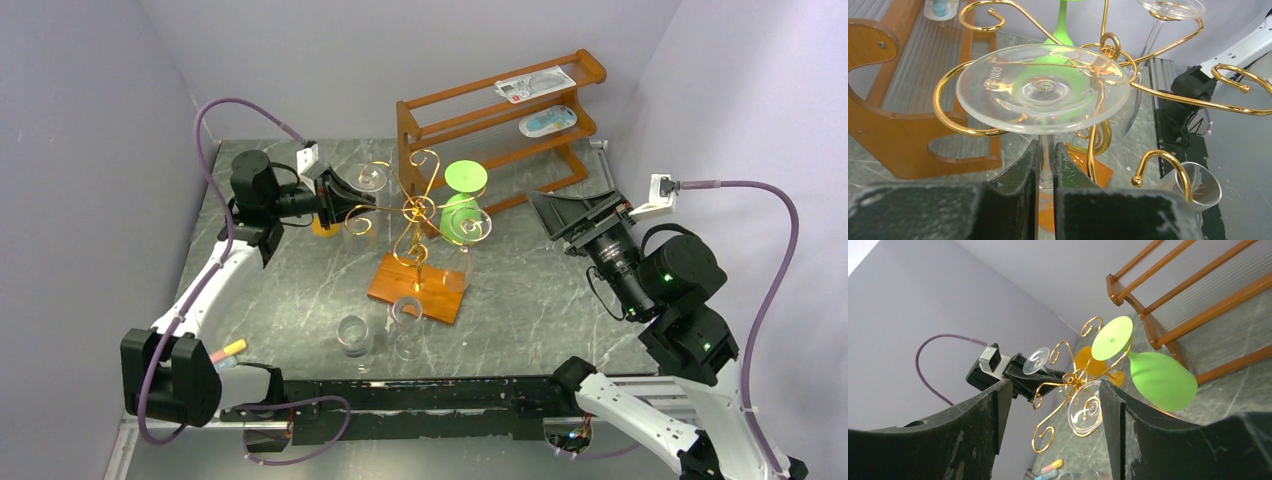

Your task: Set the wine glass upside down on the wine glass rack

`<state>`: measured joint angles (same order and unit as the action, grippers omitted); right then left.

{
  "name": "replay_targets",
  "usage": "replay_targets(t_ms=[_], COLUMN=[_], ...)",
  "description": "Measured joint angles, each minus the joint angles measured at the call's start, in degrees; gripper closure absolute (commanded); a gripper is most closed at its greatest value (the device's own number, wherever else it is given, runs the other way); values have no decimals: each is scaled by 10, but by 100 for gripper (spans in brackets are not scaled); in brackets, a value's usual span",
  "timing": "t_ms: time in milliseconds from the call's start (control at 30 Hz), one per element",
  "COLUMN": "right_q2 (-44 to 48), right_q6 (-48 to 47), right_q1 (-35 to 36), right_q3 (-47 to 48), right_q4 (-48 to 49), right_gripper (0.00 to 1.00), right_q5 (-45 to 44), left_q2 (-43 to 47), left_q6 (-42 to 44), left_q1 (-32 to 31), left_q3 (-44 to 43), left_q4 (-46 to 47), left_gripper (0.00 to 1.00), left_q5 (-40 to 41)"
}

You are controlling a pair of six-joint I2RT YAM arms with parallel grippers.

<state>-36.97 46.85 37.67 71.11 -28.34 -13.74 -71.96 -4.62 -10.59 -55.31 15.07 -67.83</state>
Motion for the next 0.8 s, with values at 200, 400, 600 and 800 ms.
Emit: replay_targets(t_ms=[200,400,600,800], right_q2=[2,2,3,3], right_q6=[0,5,9,12], right_q1=[0,0,0,0], right_q3=[-12,-22,-33,-34], right_q4=[0,0,2,3], right_gripper=[32,32,33,33], right_q5=[-5,-7,-7,-7], left_q2=[-16,-48,-58,-75], left_q6=[-15,-17,-10,-67], left_q1=[-1,-16,-38,-39], left_q3=[8,7,4,12], left_q4=[44,60,58,150], left_gripper=[95,95,95,95], left_q5=[-14,-24,-14,16])
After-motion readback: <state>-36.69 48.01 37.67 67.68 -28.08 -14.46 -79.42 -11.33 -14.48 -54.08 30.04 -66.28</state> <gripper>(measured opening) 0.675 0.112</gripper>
